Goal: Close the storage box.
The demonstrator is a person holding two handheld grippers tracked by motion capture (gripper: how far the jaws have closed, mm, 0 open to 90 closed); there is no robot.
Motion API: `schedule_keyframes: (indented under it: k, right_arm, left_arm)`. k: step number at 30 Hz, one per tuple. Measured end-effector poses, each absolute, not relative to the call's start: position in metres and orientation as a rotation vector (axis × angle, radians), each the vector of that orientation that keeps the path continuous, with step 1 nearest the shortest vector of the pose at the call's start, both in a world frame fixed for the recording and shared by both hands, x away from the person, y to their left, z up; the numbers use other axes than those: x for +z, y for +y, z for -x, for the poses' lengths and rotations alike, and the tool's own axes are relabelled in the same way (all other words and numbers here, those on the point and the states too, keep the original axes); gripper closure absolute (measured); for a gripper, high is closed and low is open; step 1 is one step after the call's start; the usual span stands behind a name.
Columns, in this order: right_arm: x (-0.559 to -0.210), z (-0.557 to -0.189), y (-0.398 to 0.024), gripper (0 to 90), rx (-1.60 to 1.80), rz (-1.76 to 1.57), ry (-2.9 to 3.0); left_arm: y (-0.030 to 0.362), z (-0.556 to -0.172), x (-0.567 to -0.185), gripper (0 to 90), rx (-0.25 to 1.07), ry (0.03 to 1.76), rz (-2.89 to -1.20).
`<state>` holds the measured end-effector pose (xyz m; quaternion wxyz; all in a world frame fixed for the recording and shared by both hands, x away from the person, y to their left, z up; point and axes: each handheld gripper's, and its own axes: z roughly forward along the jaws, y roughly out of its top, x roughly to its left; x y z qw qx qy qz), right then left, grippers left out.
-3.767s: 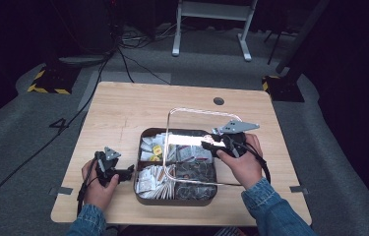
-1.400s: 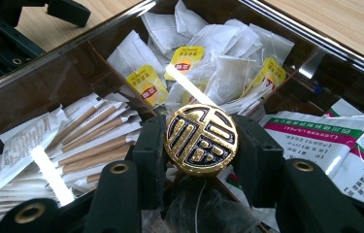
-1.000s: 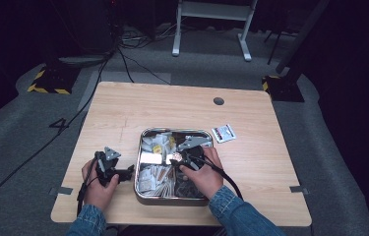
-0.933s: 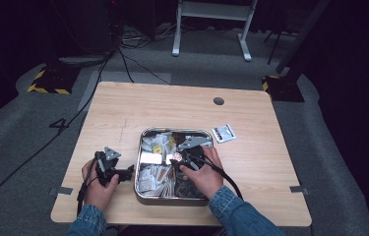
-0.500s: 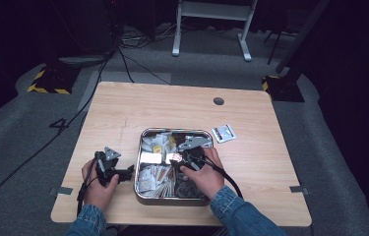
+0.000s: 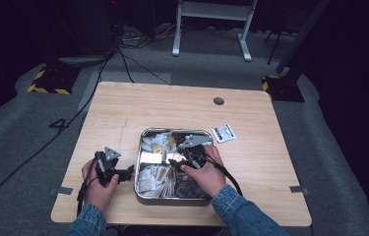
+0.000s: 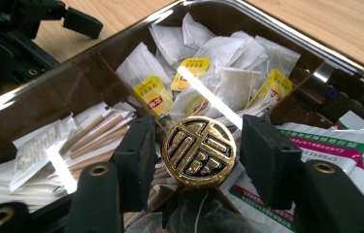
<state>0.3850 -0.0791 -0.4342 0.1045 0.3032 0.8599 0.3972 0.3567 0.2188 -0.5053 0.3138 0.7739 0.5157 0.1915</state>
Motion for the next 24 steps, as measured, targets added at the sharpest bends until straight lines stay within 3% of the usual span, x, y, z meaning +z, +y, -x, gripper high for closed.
schedule_keyframes:
  k: [14,24]
  right_arm:
    - [-0.410,-0.381,-0.104,45.1,1.217,-0.852,2.519]
    - [-0.388,-0.376,-0.158,43.0,1.267,-0.886,2.437]
  left_arm:
    - [0.219,-0.356,-0.505,10.8,0.506,1.363,-2.037]
    - [0.221,-0.352,-0.505,10.8,0.514,1.372,-2.034]
